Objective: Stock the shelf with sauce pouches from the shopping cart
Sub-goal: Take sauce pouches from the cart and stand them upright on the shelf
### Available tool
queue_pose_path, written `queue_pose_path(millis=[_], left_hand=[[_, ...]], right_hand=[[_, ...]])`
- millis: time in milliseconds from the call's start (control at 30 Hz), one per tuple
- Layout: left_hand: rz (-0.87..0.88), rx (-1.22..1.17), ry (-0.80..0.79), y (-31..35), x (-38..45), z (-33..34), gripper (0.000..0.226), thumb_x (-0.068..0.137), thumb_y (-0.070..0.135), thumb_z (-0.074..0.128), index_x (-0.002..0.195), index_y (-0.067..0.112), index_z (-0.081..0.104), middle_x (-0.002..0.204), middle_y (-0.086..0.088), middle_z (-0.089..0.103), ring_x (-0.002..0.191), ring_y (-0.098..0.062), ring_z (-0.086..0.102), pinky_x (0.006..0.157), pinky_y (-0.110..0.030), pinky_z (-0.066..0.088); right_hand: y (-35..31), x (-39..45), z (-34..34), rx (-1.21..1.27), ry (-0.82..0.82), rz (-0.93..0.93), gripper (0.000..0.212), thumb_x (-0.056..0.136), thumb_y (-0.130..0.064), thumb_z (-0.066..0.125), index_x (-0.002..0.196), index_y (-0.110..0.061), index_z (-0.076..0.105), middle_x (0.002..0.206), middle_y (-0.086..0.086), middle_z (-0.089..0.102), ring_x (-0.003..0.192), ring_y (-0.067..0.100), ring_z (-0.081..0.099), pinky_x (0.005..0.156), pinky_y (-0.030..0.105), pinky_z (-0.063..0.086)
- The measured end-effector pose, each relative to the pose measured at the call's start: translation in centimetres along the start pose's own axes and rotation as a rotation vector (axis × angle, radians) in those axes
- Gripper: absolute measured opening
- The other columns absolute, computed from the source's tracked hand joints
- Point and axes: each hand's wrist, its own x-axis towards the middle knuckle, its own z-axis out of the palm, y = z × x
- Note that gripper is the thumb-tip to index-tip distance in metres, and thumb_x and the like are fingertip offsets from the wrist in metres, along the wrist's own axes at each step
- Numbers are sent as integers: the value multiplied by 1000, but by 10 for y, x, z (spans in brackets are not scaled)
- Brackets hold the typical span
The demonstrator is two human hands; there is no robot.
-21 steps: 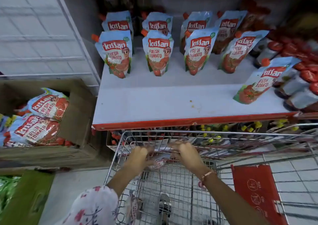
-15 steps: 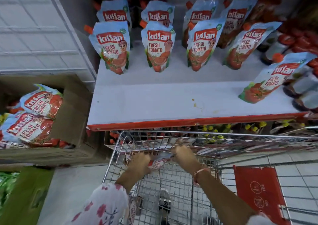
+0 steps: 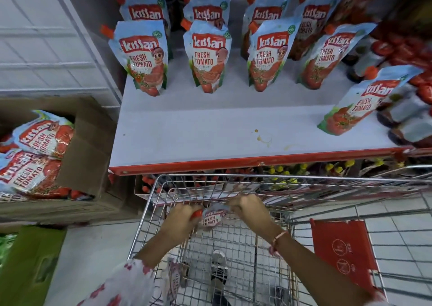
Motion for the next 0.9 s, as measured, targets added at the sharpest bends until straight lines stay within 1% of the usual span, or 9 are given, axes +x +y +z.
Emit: queue_pose_path(millis=[133,233,300,367,567,667,767,833,900], left_hand=[[74,-115,97,13,-26,-25,33,91,25,58,124,21,58,98,-1,73,61,-2,62,53,-13,53],[141,-299,207,35,-44,-53,31,88,20,62,119,21,62,104,-1,74,78,-6,70,67,-23,61],[213,-379,295,53,-54,-73,29,86,18,64,115,21,65,103,1,75,82,-3,70,69,-24,62],[279,-448,335,73,-64,-92,29,85,23,63,114,22,66,103,5,75,90,-1,70,75,-26,62],[418,-720,404,129,-73,-140,30,78,35,64,105,27,70,100,7,76,95,-1,69,81,-19,58],[472,-768,457,152,-63,-158,18,83,22,67,100,26,72,99,9,76,95,2,68,76,-13,57],[520,-744,500,175,-48,-173,18,83,17,68,99,22,72,97,8,75,95,1,68,78,-17,59],[555,-734,511,188,-36,-181,20,82,15,69,102,19,72,96,5,74,96,-2,69,82,-17,58],[590,-725,520,199,-23,-187,23,82,13,69,105,15,71,98,0,74,98,-7,69,83,-14,57]], right_hand=[[-9,-29,-37,110,154,-64,20,92,-18,58,107,-15,71,107,2,74,93,14,67,86,26,54],[-19,-51,-74,191,281,-95,16,87,-21,66,99,-16,74,97,-3,76,78,2,64,74,14,52],[-25,-65,-102,252,346,-111,12,83,-20,70,94,-18,75,89,-7,75,69,-7,63,66,4,48],[-31,-79,-130,318,417,-132,10,80,-18,73,90,-18,76,82,-13,73,69,-11,63,62,-1,44],[-40,-106,-205,412,629,-150,6,77,-18,75,83,-19,75,81,-11,72,79,1,68,68,20,57],[-38,-111,-235,339,708,-184,9,79,-17,73,87,-12,75,80,-8,71,80,-7,64,66,9,53],[-34,-111,-258,285,787,-188,12,79,-13,73,90,-9,74,77,-6,66,72,-17,60,62,-1,46],[-28,-108,-271,264,818,-185,12,80,-12,72,91,-8,73,76,-8,65,68,-13,60,60,-1,45],[-21,-103,-282,227,846,-187,13,81,-13,71,93,-7,73,78,-1,67,70,0,63,63,4,48]])
